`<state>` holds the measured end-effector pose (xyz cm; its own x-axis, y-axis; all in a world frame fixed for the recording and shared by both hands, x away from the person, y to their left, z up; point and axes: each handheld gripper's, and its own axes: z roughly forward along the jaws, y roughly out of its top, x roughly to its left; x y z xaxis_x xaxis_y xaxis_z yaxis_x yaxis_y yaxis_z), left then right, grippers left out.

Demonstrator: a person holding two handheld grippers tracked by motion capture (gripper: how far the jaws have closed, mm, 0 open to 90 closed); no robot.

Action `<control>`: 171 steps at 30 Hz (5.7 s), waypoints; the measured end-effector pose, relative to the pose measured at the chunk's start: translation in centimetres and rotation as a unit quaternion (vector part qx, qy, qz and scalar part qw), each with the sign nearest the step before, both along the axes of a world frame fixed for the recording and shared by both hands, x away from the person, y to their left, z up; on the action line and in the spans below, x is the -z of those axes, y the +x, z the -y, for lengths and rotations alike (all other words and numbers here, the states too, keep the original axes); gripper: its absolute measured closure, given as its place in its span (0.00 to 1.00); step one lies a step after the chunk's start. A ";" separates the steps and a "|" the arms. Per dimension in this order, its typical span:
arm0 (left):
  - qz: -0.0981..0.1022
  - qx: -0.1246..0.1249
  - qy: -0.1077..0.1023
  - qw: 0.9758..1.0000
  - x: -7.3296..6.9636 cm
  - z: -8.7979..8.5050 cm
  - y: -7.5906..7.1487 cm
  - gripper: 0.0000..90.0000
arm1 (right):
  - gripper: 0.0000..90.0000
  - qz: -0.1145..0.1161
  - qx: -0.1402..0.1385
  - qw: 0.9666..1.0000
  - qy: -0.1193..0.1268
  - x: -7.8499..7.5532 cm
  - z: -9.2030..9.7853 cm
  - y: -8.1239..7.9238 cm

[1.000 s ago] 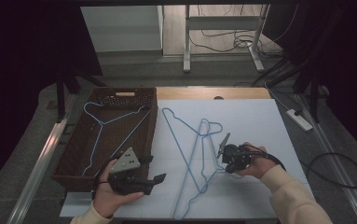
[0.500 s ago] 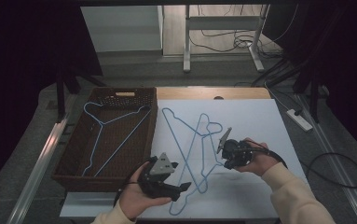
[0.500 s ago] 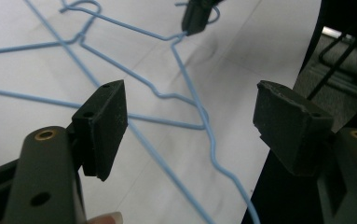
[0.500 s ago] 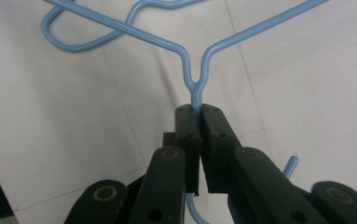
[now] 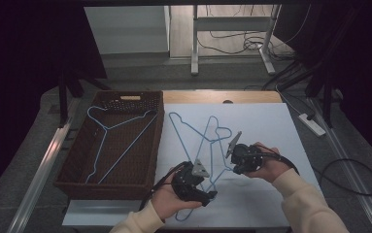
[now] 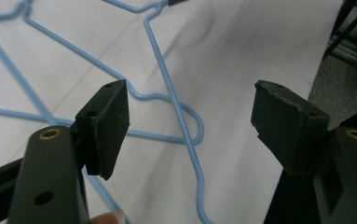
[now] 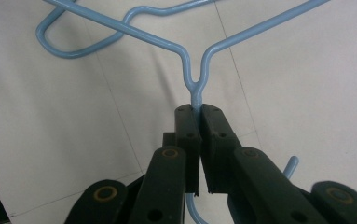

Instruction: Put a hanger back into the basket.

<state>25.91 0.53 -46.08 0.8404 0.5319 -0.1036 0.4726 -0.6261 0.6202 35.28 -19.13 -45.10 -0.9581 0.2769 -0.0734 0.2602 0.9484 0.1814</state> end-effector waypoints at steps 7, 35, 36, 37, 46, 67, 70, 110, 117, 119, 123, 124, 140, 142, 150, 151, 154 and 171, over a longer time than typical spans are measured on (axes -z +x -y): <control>-0.022 -0.022 0.020 0.999 2.1 1.0 1.8 0.42 | 0.96 0.006 0.000 1.000 0.003 -0.2 0.0 0.0; -0.008 -0.065 -0.017 0.998 1.1 -0.1 2.5 0.96 | 0.94 0.059 0.029 0.994 0.083 -2.9 1.0 -0.7; -0.009 -0.066 -0.021 0.998 1.1 -0.2 2.6 0.96 | 0.92 0.063 0.031 0.993 0.091 -2.9 1.0 -0.8; -0.009 -0.067 -0.025 0.997 1.1 -0.2 2.6 0.96 | 0.88 0.067 0.035 0.992 0.099 -3.0 1.0 -0.8; -0.001 -0.078 -0.041 0.996 0.7 -0.7 2.6 0.96 | 0.58 0.132 0.076 0.961 0.231 -5.3 2.6 -2.0; 0.011 -0.120 -0.105 0.987 -1.4 -2.6 3.4 0.96 | 0.45 0.151 0.062 0.900 0.405 -7.0 7.0 -8.2; 0.013 -0.122 -0.120 0.985 -2.0 -2.9 3.4 0.96 | 0.45 0.146 0.068 0.897 0.411 -6.3 7.7 -8.7; 0.057 -0.116 -0.238 0.963 -9.9 -16.1 1.7 0.96 | 0.42 0.122 0.195 0.899 0.373 1.2 10.9 -6.0; 0.064 -0.133 -0.239 0.960 -9.4 -20.4 2.1 0.96 | 0.42 0.120 0.197 0.900 0.369 1.4 10.9 -5.9; 0.066 -0.131 -0.236 0.961 -9.2 -21.3 2.2 0.96 | 0.42 0.120 0.199 0.901 0.367 1.5 10.9 -5.9; 0.068 -0.134 -0.239 0.959 -8.8 -22.8 2.4 0.96 | 0.42 0.120 0.201 0.900 0.367 1.5 11.0 -5.8; 0.066 -0.134 -0.242 0.959 -8.6 -23.4 2.5 0.96 | 0.42 0.121 0.202 0.900 0.366 1.6 11.0 -5.8; 0.038 -0.137 -0.246 0.959 -6.7 -28.0 3.5 0.96 | 0.42 0.125 0.203 0.902 0.360 1.7 10.9 -5.7; 0.037 -0.137 -0.242 0.960 -6.7 -28.2 3.6 0.96 | 0.42 0.126 0.203 0.902 0.360 1.7 11.0 -5.7; 0.012 -0.133 -0.235 0.963 -5.7 -29.0 4.4 0.96 | 0.42 0.126 0.203 0.901 0.362 1.7 11.0 -5.8; 0.010 -0.134 -0.231 0.964 -5.5 -29.0 4.5 0.96 | 0.42 0.127 0.203 0.901 0.362 1.7 11.0 -5.8; 0.006 -0.137 -0.225 0.965 -5.3 -29.0 4.7 0.96 | 0.42 0.127 0.203 0.901 0.362 1.7 11.0 -5.8; -0.019 -0.141 -0.219 0.965 -3.6 -29.8 4.8 0.96 | 0.42 0.129 0.203 0.901 0.362 1.7 11.0 -5.9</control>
